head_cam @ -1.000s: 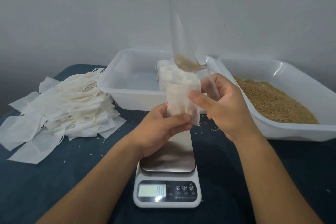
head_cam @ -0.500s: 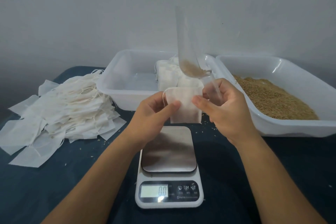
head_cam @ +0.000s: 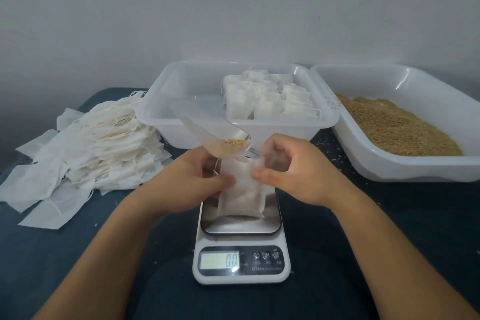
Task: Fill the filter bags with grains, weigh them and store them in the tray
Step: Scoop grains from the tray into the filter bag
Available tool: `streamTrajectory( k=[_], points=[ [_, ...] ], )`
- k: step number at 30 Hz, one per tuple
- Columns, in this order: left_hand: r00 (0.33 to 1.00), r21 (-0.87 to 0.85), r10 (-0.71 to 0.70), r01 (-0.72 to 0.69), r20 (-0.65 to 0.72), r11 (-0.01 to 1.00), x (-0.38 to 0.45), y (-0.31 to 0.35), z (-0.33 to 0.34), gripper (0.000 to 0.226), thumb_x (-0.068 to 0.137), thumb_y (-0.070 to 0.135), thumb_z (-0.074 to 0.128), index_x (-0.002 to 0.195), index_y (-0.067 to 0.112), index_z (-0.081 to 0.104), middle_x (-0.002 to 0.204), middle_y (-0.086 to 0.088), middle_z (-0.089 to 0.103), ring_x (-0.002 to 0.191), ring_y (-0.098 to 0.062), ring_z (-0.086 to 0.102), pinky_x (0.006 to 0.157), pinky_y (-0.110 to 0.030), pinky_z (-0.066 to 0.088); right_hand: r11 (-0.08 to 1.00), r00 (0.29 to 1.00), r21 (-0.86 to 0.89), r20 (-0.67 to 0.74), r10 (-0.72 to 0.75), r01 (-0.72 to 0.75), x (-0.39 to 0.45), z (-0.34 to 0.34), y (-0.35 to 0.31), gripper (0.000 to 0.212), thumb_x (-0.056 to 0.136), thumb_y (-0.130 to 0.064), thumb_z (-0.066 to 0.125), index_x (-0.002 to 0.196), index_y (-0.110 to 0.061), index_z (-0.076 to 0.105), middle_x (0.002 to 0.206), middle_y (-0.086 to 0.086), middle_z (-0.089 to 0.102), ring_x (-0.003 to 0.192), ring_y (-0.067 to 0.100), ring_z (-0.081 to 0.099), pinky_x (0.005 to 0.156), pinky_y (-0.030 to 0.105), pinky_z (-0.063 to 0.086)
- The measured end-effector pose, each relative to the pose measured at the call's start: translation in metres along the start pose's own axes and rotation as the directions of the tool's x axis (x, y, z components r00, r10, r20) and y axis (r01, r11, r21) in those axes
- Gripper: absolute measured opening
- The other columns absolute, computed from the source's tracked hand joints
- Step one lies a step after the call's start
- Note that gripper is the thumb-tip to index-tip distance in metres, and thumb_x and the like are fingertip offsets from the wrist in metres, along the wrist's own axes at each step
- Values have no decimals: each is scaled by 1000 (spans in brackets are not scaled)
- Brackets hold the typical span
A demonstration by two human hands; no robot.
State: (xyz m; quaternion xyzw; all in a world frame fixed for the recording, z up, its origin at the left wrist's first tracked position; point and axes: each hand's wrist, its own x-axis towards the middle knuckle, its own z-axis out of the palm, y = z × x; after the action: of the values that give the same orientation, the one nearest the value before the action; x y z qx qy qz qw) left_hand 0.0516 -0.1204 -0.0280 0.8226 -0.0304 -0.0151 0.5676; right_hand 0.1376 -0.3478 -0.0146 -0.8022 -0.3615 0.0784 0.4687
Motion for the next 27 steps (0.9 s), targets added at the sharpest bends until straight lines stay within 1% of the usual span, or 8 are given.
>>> streamTrajectory(
  k=[4, 8, 10, 13, 15, 21, 24, 27],
  points=[
    [997, 224, 71, -66, -12, 972, 2, 1, -3, 39, 91, 17, 71, 117, 45, 62, 105, 23, 73, 90, -8, 70, 80, -18, 55, 992, 996, -97, -34, 77, -80, 3, 0, 6, 26, 81, -47, 83, 84, -31, 63, 90, -23, 69, 85, -3, 64, 68, 9, 44],
    [993, 297, 51, -17, -108, 955, 4, -6, -4, 28, 80, 40, 70, 107, 45, 62, 93, 22, 68, 74, -13, 62, 68, -17, 50, 992, 992, -34, -45, 117, -119, 4, -1, 7, 27, 79, -54, 82, 85, -33, 66, 95, -24, 72, 89, -5, 66, 72, 17, 44],
    [987, 287, 41, 5, -153, 958, 6, -11, -6, 25, 87, 37, 76, 107, 43, 64, 91, 19, 67, 72, -10, 63, 68, -19, 52, 992, 989, -8, -73, 126, -127, 3, -1, 6, 28, 77, -59, 81, 84, -36, 66, 99, -21, 74, 88, -4, 68, 67, 14, 45],
    [973, 284, 36, 32, -230, 958, 9, -15, -9, 20, 91, 36, 74, 108, 41, 65, 97, 17, 69, 77, 4, 64, 63, -9, 46, 995, 985, 8, -140, 104, -104, 3, 1, 3, 33, 73, -67, 76, 82, -37, 65, 104, -23, 75, 86, -7, 68, 64, 8, 45],
    [951, 260, 22, 62, -307, 964, 11, -18, -10, 18, 91, 36, 73, 108, 38, 66, 96, 19, 71, 77, 7, 64, 62, -10, 45, 997, 978, 6, -192, 77, -78, 4, 1, 3, 31, 77, -64, 76, 84, -36, 65, 99, -24, 74, 84, -8, 67, 66, 7, 46],
    [830, 119, -21, 105, -557, 987, 19, -25, -14, 8, 93, 34, 71, 100, 33, 69, 88, 13, 66, 62, 8, 61, 53, -8, 48, 999, 923, -16, -383, 35, -45, 5, -1, 6, 25, 85, -62, 71, 80, -41, 58, 82, -24, 65, 71, 0, 60, 67, 30, 48],
    [793, 97, -32, 114, -608, 989, 22, -26, -15, 8, 93, 33, 71, 100, 30, 70, 83, 13, 62, 53, 9, 57, 47, -8, 42, 999, 890, -10, -456, 34, -44, 6, -3, 8, 28, 88, -60, 71, 81, -38, 56, 79, -26, 61, 72, 5, 58, 69, 36, 51],
    [794, 99, -34, 119, -607, 988, 24, -28, -16, 7, 92, 32, 71, 98, 29, 70, 78, 14, 61, 50, 9, 55, 45, -7, 39, 998, 863, -18, -504, 44, -61, 9, -5, 12, 29, 87, -61, 71, 81, -37, 56, 79, -26, 61, 70, 4, 56, 71, 37, 53]
  ],
)
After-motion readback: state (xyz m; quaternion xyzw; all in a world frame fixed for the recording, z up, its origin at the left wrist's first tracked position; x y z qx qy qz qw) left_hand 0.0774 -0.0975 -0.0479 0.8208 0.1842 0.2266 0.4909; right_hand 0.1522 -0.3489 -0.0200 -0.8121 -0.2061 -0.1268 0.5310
